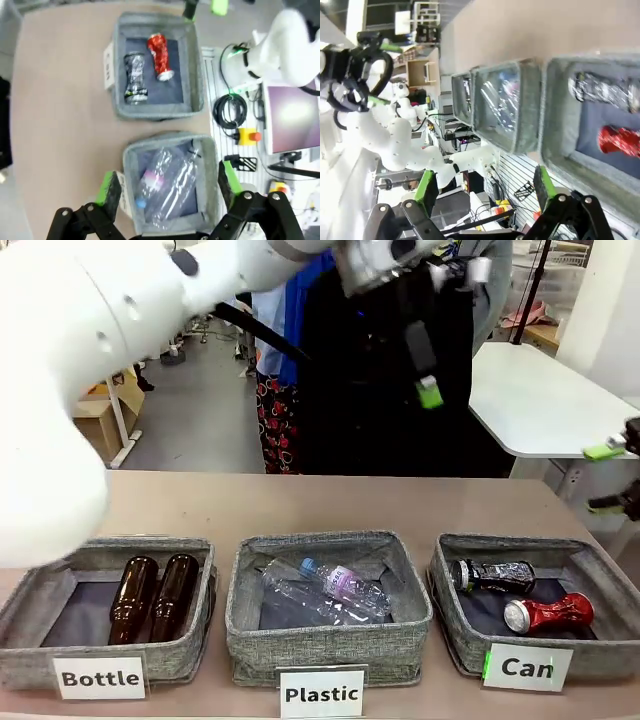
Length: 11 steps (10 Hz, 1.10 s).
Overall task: Sort the can waste into the basket.
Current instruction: Pick up the can waste from the table and place it in the right Fabric basket.
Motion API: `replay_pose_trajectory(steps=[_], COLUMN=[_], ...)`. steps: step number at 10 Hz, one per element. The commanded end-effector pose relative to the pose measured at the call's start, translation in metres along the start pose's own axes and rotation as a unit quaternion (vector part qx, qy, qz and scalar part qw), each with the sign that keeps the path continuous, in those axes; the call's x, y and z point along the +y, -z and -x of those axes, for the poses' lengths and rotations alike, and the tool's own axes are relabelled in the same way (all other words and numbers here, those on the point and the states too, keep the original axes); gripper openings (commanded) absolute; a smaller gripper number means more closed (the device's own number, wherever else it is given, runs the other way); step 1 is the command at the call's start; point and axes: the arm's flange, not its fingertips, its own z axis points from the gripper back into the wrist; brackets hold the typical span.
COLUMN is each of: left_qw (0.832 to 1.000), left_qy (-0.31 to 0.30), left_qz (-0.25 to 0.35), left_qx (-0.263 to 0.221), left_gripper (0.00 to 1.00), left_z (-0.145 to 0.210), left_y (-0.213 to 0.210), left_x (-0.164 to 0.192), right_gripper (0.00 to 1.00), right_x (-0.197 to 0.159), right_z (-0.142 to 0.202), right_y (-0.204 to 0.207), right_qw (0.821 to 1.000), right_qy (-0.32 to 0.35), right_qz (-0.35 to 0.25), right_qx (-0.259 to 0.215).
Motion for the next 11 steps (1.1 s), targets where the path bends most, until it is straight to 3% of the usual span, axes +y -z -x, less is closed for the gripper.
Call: replay_pose_trajectory(steps=[1,2,4,5,6,7,8,9,10,11], left_qw=[0.996,0.990,0.972,0.964,0.951,0.943,0.916,0.897,0.894,0.905], left_qy=[-0.068,-0.097,-0.165,-0.181,-0.228,-0.247,-0.287,-0.318,-0.322,-0.321], left_qz=[0.014,0.017,0.041,0.105,0.187,0.224,0.275,0.288,0.288,0.253], left_qx=[-0.064,-0.099,-0.165,-0.162,-0.092,0.007,0.059,0.100,0.121,0.115], left_gripper=[1.00,1.00,1.00,1.00,1.00,1.00,1.00,1.00,1.00,1.00], left_z=[0.162,0.205,0.299,0.341,0.383,0.431,0.472,0.502,0.515,0.519], left_y=[0.026,0.013,-0.001,0.007,0.027,0.042,0.049,0.053,0.056,0.056], left_x=[-0.064,-0.060,-0.056,-0.055,-0.052,-0.056,-0.071,-0.083,-0.100,-0.114], right_gripper=[1.00,1.00,1.00,1.00,1.00,1.00,1.00,1.00,1.00,1.00], right_x=[0.019,0.026,0.039,0.042,0.042,0.040,0.037,0.034,0.032,0.032], right_z=[-0.025,-0.034,-0.051,-0.055,-0.059,-0.061,-0.065,-0.068,-0.069,-0.070], right_y=[0.032,0.051,0.078,0.085,0.088,0.088,0.087,0.085,0.085,0.085], right_qw=[1.000,1.000,0.999,0.999,0.999,0.999,0.999,0.998,0.998,0.998], right_qy=[-0.013,-0.017,-0.022,-0.024,-0.019,-0.012,-0.003,0.001,0.004,0.007], right_qz=[-0.012,-0.018,-0.028,-0.026,-0.022,-0.032,-0.028,-0.031,-0.033,-0.036], right_qx=[-0.007,-0.003,-0.036,-0.036,-0.041,-0.036,-0.042,-0.046,-0.044,-0.044])
